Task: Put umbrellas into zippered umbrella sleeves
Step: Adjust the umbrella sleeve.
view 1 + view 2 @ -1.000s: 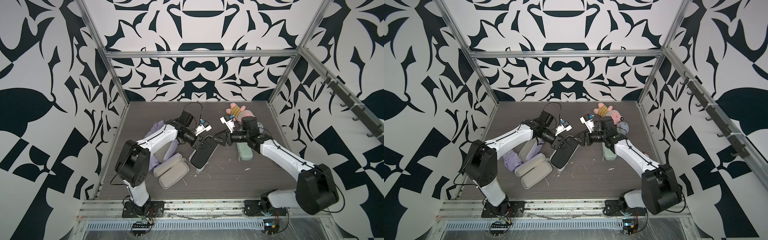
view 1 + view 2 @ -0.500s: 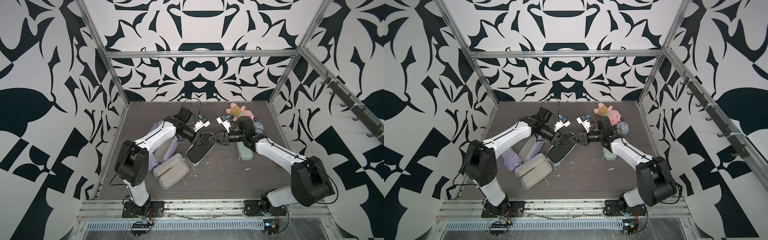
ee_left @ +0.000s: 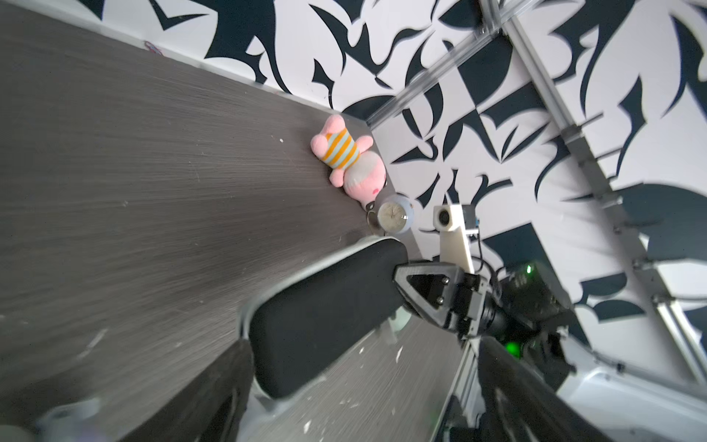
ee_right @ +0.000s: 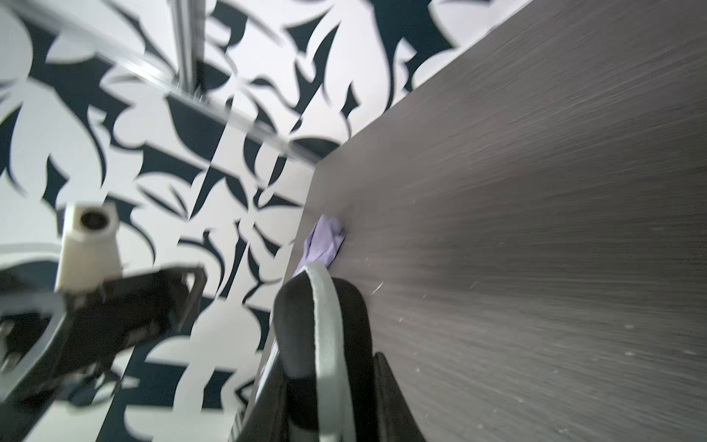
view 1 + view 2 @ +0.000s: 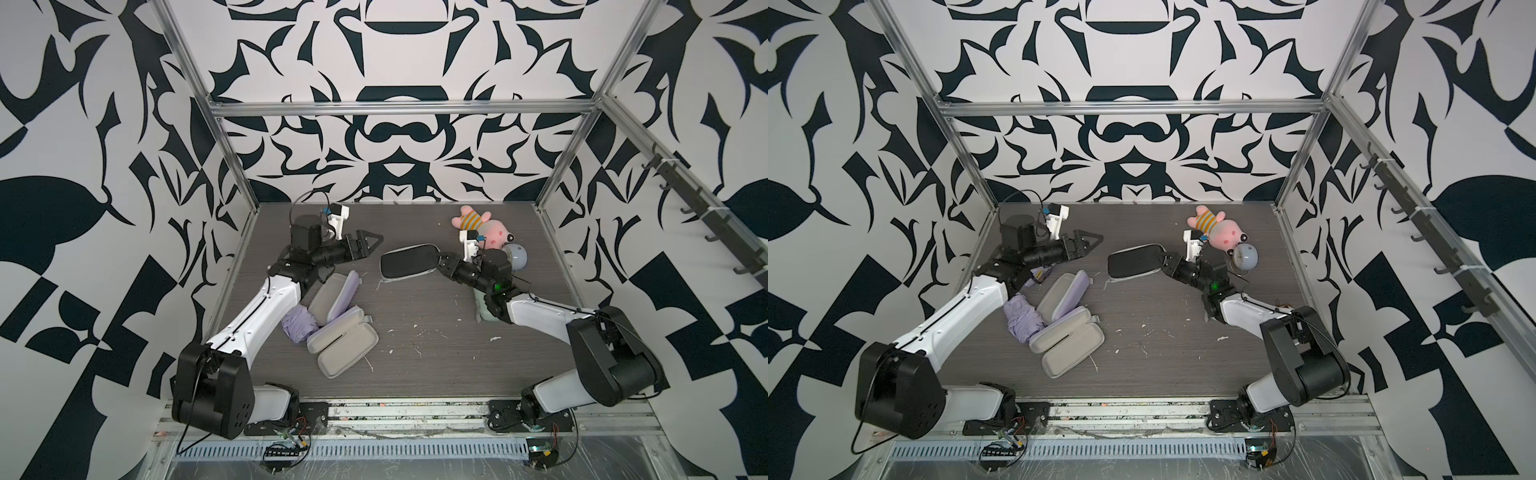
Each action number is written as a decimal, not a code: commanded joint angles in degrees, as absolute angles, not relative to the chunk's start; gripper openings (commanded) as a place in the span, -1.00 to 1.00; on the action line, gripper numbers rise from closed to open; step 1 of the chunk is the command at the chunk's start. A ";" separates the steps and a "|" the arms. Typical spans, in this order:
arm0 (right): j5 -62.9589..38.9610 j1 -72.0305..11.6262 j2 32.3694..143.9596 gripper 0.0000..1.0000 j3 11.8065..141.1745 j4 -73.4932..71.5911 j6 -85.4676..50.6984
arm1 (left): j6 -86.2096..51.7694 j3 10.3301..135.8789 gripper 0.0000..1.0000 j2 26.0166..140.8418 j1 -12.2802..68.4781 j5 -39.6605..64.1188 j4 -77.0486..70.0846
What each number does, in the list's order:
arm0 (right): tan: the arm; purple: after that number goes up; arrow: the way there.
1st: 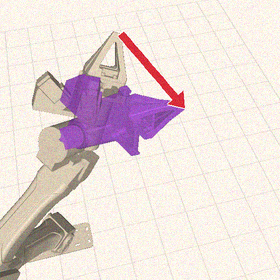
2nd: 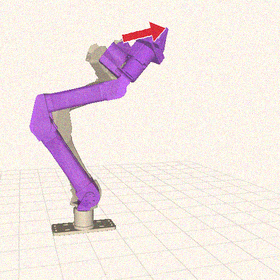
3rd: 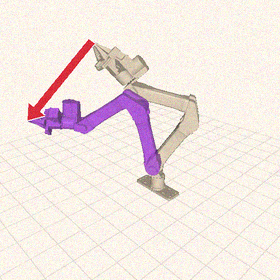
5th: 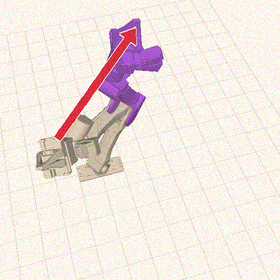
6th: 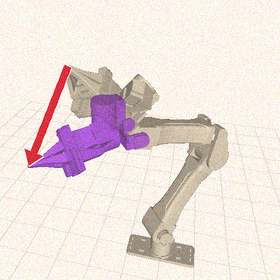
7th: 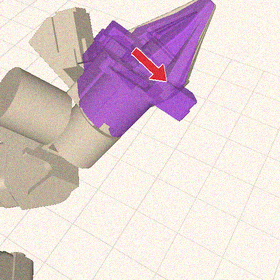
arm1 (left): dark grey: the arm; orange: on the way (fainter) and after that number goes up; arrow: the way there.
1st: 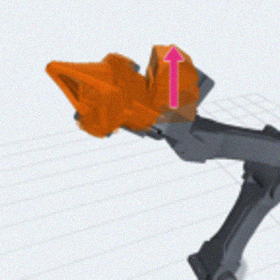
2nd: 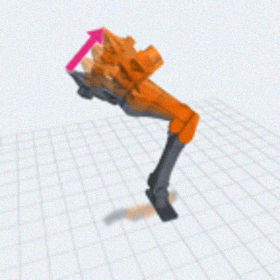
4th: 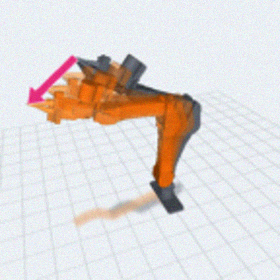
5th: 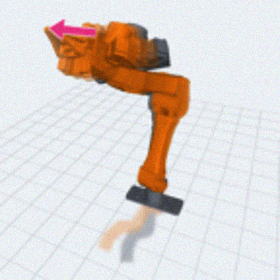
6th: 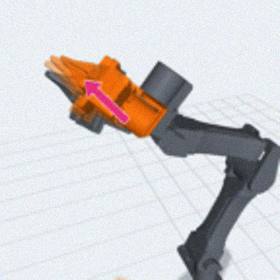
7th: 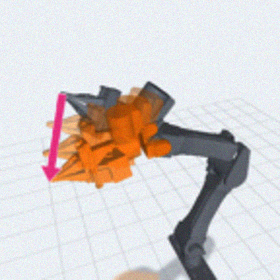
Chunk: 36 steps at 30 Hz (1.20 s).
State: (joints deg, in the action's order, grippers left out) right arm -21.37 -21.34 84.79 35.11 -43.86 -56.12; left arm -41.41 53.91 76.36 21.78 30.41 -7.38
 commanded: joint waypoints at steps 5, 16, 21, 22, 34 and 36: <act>11.12 -32.58 79.79 -1.00 34.18 -59.51 -64.65 | -69.28 43.00 1.00 83.78 33.32 9.95 -39.92; 19.99 -42.72 80.55 -1.00 32.88 -64.63 -71.97 | -74.74 45.55 0.81 93.69 35.92 3.64 -54.23; 17.25 -43.77 79.60 -1.00 31.80 -61.74 -75.86 | -74.33 47.28 0.44 96.61 33.18 5.01 -58.70; 16.36 -43.77 79.27 -1.00 31.54 -60.72 -75.94 | -74.43 48.00 0.33 97.20 32.68 5.76 -59.73; 3.03 -33.14 66.20 0.01 25.75 -34.45 -57.02 | -52.76 57.18 -0.40 92.97 29.30 13.73 -45.70; 2.82 -33.57 64.89 -0.07 26.25 -32.05 -51.60 | -48.34 58.51 -0.39 91.81 29.62 13.63 -42.53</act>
